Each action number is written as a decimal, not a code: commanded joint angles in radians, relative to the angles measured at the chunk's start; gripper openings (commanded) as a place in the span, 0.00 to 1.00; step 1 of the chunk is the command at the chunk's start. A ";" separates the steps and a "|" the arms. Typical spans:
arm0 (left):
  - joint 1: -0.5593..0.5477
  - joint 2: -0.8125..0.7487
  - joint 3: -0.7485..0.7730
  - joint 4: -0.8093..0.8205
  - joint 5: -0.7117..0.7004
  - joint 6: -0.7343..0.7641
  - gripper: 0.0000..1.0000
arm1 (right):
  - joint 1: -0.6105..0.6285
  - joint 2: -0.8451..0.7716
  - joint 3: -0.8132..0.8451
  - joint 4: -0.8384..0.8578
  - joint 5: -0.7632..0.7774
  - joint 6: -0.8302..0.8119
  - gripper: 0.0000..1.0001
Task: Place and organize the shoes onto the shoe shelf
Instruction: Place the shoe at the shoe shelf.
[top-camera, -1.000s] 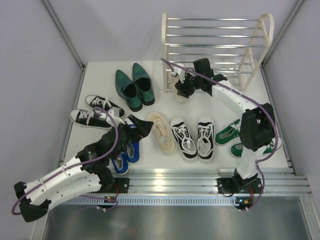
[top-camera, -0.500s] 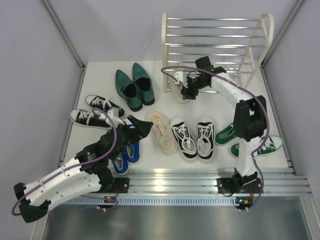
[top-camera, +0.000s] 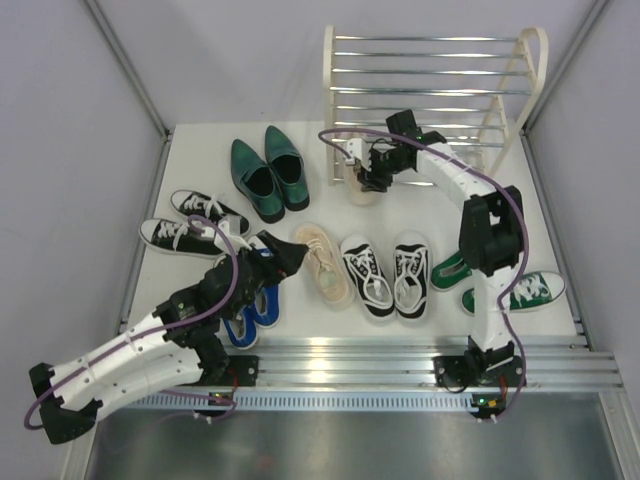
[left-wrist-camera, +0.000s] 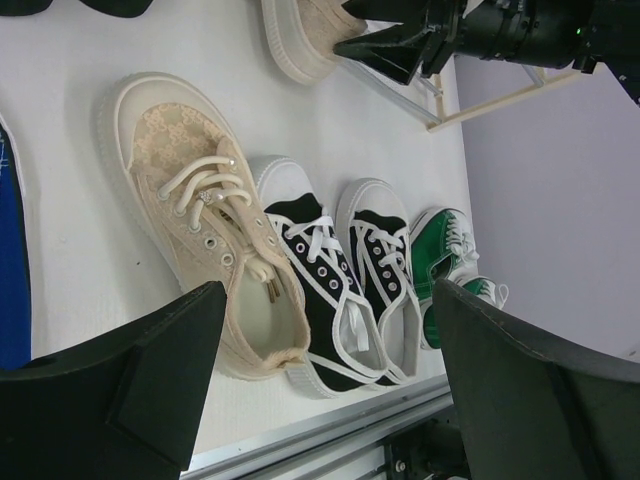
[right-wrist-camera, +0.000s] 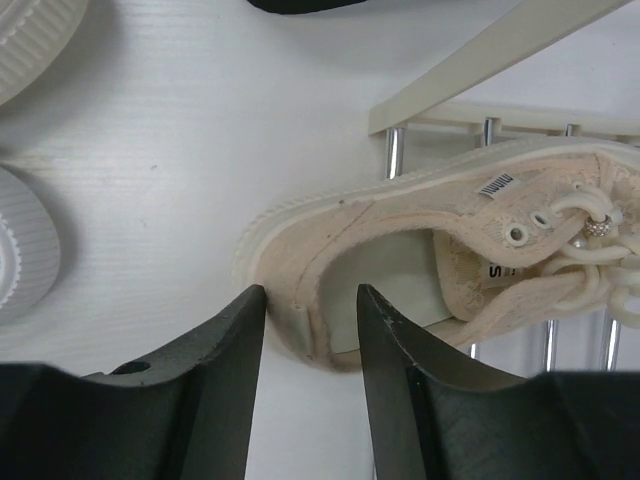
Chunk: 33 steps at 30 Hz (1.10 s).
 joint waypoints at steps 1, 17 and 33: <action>0.002 0.008 -0.010 0.067 0.007 0.009 0.89 | 0.003 0.036 0.074 0.033 0.009 0.018 0.42; 0.000 0.010 -0.008 0.072 0.009 0.010 0.90 | 0.007 -0.002 0.028 0.295 0.059 0.335 0.00; 0.002 0.014 -0.016 0.072 0.018 0.003 0.89 | 0.015 -0.012 -0.003 0.302 0.098 0.198 0.05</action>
